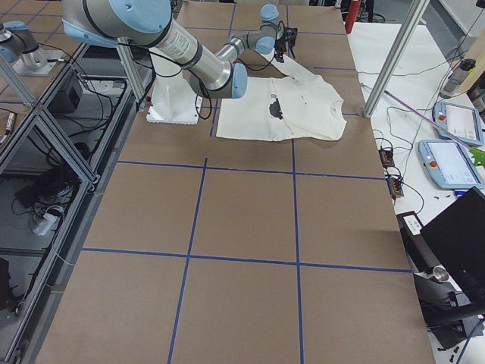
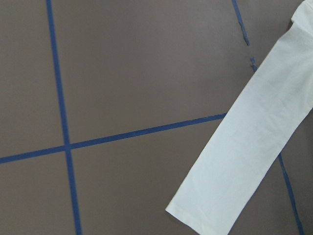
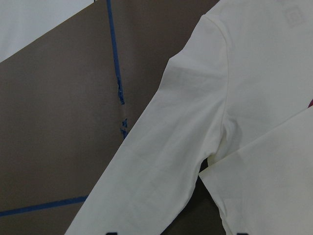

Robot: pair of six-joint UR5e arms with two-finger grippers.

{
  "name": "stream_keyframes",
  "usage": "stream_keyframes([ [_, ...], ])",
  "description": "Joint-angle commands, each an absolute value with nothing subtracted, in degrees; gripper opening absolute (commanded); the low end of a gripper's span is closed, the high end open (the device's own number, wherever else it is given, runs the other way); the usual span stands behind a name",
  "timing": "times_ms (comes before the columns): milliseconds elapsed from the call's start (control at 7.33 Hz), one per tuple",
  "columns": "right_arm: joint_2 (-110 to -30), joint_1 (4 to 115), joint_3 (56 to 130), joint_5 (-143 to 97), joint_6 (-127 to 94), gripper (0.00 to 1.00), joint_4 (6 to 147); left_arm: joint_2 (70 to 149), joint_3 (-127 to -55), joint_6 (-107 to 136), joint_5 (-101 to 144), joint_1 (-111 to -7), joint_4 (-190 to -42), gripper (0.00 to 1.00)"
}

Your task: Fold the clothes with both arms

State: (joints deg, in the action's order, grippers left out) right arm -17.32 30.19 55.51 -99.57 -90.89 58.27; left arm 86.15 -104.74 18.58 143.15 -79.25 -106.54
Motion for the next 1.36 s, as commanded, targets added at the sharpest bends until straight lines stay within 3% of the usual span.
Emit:
stream_keyframes([
  [0,-31.82,38.11,73.21,-111.58,-90.97,1.00,63.42,86.83,-101.28,35.28,137.48,-66.33,-113.09,1.00],
  [273,-42.23,41.03,80.65,-112.15,-89.74,1.00,63.55,88.49,-89.63,35.68,134.33,-65.22,-121.08,1.00],
  [546,-49.28,42.27,87.07,-112.41,-86.93,1.00,63.37,89.82,-85.63,36.82,133.68,-64.26,-121.55,0.94],
  [955,-49.57,42.01,87.45,-111.89,-86.92,1.00,63.28,91.23,-84.29,36.91,131.67,-58.81,-121.20,0.85],
  [1092,-49.57,41.84,87.54,-111.71,-86.92,1.00,63.37,91.23,-84.46,36.91,131.57,-58.62,-121.20,0.76],
  [1228,-49.57,41.84,87.54,-111.71,-86.92,1.00,63.37,91.23,-84.46,36.91,131.57,-58.54,-121.20,0.53],
])
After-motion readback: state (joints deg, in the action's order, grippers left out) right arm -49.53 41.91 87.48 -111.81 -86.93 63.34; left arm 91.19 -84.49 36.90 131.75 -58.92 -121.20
